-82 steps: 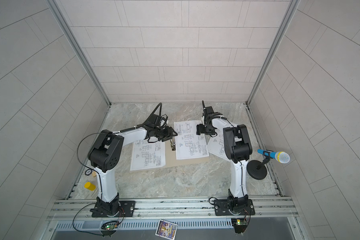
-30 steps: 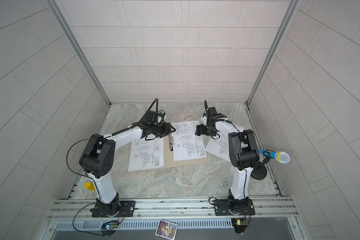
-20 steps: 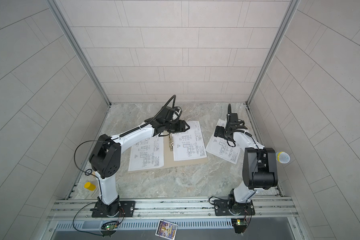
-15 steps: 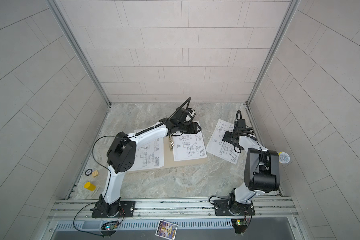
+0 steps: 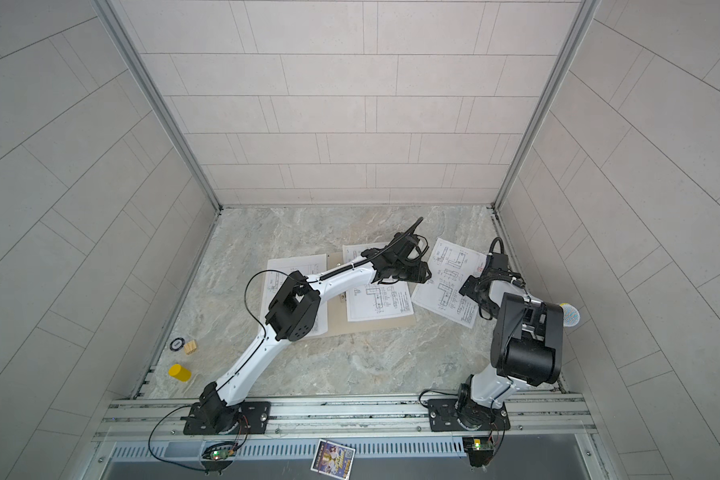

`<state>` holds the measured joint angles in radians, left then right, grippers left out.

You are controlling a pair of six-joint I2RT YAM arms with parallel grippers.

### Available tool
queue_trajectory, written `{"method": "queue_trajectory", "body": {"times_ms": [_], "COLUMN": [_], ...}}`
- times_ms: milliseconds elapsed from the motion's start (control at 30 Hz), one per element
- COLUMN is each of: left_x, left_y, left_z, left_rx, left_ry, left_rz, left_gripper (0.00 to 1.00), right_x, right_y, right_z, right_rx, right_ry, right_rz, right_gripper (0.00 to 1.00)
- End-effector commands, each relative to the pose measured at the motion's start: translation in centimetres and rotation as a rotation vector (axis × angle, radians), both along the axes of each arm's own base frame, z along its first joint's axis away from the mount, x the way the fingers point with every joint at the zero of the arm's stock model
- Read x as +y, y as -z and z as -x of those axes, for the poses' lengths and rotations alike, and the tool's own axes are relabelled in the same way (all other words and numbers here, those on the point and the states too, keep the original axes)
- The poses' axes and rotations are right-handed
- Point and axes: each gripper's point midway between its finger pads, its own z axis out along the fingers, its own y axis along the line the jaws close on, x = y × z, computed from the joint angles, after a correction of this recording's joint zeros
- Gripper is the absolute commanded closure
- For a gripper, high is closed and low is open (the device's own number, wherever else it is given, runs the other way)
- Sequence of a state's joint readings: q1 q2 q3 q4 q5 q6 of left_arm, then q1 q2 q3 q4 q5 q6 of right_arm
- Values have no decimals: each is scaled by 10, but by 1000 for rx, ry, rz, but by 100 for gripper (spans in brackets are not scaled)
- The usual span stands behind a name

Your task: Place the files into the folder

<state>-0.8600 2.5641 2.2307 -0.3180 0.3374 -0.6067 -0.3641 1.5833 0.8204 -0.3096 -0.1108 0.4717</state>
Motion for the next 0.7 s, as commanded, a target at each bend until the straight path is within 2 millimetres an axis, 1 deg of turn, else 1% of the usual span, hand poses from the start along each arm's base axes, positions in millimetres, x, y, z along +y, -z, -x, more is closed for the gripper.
{"method": "queue_trajectory", "body": {"times_ms": [0, 233, 333, 467, 533, 600, 667], "left_x": [-1, -3, -4, -8, -11, -14, -17], "left_y": [8, 22, 28, 36, 35, 33, 29], "left_z": [-5, -4, -3, 2, 4, 6, 8], "left_rx": [18, 38, 49, 86, 91, 99, 109], "left_ry": [-26, -40, -36, -24, -13, -5, 1], "left_rz": [-10, -36, -36, -24, -14, 2, 24], "left_gripper": [40, 41, 41, 42, 42, 45, 53], "right_x": [10, 11, 13, 16, 18, 19, 20], "right_y": [14, 12, 15, 15, 16, 16, 16], "right_z": [2, -1, -1, -4, -5, -6, -6], "right_rx": [16, 7, 9, 3, -1, -4, -4], "right_ry": [-11, -18, -23, -31, -38, -42, -43], "right_rz": [-76, -80, -96, -110, -123, -132, -133], "right_gripper": [6, 6, 7, 8, 8, 8, 8]}}
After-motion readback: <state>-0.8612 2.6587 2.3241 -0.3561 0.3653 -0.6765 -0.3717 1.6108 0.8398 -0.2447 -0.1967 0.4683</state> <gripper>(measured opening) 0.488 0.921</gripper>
